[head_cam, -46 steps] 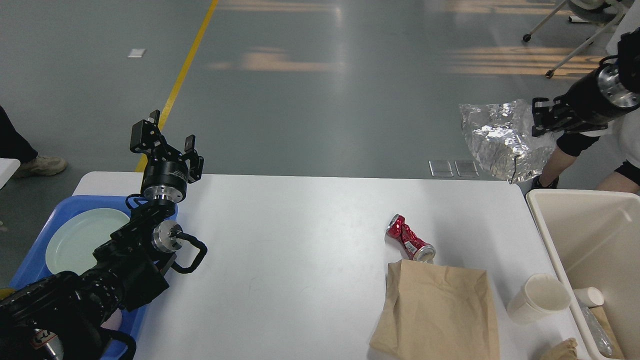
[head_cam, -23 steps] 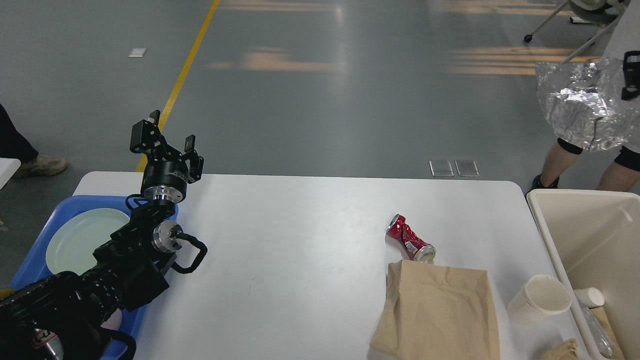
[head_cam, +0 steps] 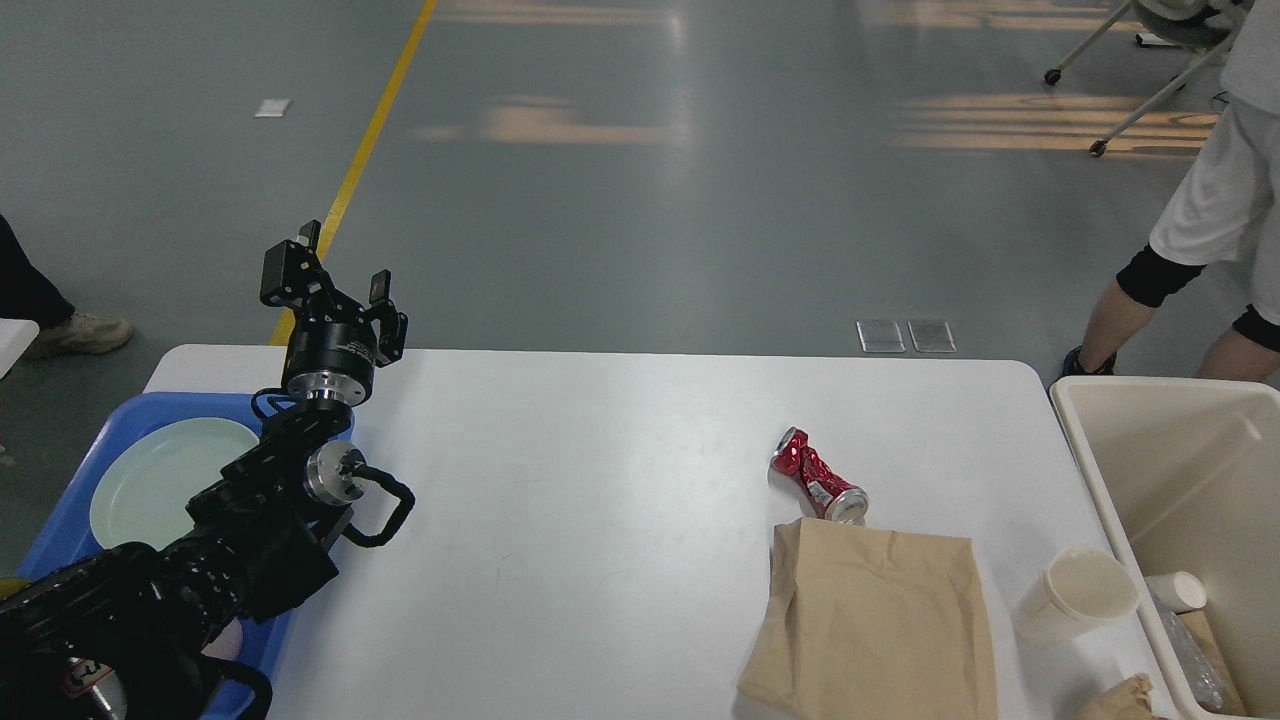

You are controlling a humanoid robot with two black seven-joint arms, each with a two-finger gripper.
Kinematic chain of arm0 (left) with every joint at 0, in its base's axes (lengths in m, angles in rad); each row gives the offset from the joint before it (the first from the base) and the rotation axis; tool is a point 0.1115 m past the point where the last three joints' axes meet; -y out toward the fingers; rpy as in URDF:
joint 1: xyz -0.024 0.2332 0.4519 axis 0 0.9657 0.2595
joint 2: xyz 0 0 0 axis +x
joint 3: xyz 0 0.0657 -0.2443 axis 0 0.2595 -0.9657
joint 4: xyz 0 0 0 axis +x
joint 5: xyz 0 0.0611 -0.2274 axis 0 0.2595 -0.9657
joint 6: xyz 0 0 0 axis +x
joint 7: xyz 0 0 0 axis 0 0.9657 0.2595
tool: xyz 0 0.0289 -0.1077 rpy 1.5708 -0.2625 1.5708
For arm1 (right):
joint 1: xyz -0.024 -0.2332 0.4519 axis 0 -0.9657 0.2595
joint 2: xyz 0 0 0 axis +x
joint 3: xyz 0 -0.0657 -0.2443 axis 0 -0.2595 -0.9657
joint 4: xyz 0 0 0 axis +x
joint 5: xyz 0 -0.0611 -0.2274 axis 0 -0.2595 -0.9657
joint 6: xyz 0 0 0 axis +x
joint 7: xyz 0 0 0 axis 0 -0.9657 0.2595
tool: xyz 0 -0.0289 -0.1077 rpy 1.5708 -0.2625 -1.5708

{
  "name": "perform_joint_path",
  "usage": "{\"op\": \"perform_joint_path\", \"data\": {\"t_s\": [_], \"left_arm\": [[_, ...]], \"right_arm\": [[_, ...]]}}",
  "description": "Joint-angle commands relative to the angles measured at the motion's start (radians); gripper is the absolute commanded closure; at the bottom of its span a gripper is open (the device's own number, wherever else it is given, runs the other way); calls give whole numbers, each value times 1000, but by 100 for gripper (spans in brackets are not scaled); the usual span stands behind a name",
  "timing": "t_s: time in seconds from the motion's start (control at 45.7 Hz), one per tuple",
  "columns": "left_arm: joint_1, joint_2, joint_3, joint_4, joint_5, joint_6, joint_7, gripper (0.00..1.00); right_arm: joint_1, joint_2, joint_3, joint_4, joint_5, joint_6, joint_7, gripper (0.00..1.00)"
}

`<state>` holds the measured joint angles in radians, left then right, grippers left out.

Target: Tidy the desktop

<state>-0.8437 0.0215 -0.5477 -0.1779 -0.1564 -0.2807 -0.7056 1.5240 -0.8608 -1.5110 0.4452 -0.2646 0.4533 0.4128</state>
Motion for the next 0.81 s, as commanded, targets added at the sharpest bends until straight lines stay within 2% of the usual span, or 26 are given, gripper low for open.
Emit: {"op": "perform_joint_path", "data": {"t_s": [0.0,0.153,0.284,0.438,0.7,0.722,0.788], "left_arm": [[0,0,0,0,0,0,0,4],[0,0,0,0,0,0,0,4],[0,0,0,0,0,0,0,4],[0,0,0,0,0,0,0,4],[0,0,0,0,0,0,0,4],[0,0,0,0,0,0,0,4],[0,0,0,0,0,0,0,4]], "right_arm": [[-116,-43,60,-2,24,-180,0,100],[-329,-66,236,-5,119,-389,1,100],[-539,-46,415,-74,214,-502,3,100],[-708,19,584,-163,237,-544,4,100],[-814,91,704,-192,237,-544,4,100],[-818,92,706,-192,237,-544,4,96],[-821,97,706,-192,237,-544,4,70]]}}
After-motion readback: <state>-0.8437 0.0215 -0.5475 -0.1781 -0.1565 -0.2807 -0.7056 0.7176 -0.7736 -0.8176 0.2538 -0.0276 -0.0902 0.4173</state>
